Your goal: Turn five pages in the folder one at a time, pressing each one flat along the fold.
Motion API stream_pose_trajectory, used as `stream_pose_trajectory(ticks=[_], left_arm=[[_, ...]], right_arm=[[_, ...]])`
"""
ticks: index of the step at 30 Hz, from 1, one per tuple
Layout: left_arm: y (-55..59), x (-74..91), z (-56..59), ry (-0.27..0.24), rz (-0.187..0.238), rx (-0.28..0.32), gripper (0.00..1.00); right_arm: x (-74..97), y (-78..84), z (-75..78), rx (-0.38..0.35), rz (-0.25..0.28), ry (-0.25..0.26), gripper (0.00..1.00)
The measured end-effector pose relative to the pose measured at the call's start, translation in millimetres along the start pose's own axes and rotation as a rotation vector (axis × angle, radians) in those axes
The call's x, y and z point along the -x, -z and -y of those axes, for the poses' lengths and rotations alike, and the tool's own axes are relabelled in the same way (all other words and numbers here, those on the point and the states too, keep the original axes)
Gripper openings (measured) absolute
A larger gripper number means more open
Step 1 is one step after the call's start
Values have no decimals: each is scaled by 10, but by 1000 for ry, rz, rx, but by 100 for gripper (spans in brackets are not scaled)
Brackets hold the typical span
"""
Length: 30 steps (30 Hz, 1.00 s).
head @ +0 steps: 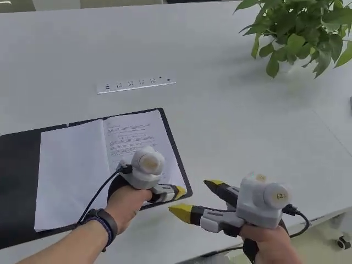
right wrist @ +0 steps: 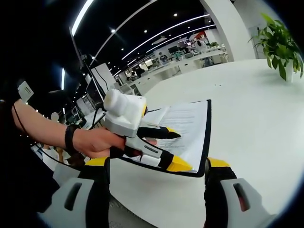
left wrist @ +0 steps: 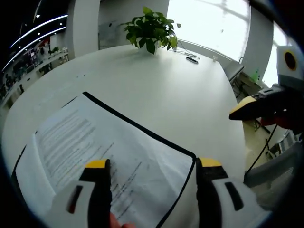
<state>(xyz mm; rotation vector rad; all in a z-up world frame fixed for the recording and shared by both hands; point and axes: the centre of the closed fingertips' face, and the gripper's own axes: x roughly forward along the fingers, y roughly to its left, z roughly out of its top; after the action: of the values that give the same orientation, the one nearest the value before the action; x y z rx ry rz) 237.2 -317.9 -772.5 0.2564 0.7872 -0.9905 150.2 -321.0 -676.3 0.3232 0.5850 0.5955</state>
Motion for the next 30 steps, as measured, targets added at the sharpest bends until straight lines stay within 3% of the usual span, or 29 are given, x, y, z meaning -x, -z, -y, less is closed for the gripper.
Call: stream_pose_trajectory(ticks=[3, 5, 7, 30], left_arm=[[45, -32, -20, -18, -14, -17, 70], [67, -24, -75, -44, -20, -71, 65], [94, -13, -70, -38, -17, -113, 64], [87, 11, -150, -24, 10, -117, 55]], right_arm=[[5, 18, 11, -6, 0, 2, 81], [7, 42, 29, -12, -2, 3, 80], [9, 51, 37, -17, -2, 1, 80], [-67, 63, 78, -36, 5, -14, 75]])
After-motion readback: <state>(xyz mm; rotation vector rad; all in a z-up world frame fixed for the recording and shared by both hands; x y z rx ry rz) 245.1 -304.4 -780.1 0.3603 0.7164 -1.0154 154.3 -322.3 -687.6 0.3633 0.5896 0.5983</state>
